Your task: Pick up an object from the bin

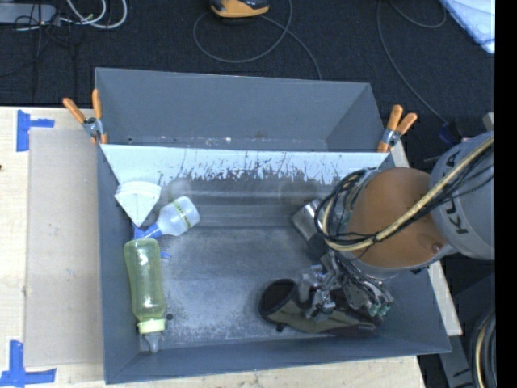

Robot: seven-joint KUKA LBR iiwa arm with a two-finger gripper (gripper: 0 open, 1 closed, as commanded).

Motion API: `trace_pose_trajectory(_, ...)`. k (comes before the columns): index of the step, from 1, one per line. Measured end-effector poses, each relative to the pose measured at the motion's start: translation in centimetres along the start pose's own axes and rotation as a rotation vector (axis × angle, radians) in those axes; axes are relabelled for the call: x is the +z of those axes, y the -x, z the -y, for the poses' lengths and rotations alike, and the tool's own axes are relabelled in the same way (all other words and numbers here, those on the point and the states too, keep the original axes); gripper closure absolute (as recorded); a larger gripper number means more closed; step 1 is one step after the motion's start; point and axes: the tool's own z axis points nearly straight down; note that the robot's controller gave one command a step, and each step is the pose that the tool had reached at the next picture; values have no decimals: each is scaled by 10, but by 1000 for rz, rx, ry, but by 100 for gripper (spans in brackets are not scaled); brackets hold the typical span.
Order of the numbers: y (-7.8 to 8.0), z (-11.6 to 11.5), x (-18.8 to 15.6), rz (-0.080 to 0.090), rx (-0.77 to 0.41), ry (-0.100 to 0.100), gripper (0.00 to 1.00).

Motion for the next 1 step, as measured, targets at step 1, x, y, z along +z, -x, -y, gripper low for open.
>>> trace_pose_trajectory(1,2,0,-13,7,0,-1,100)
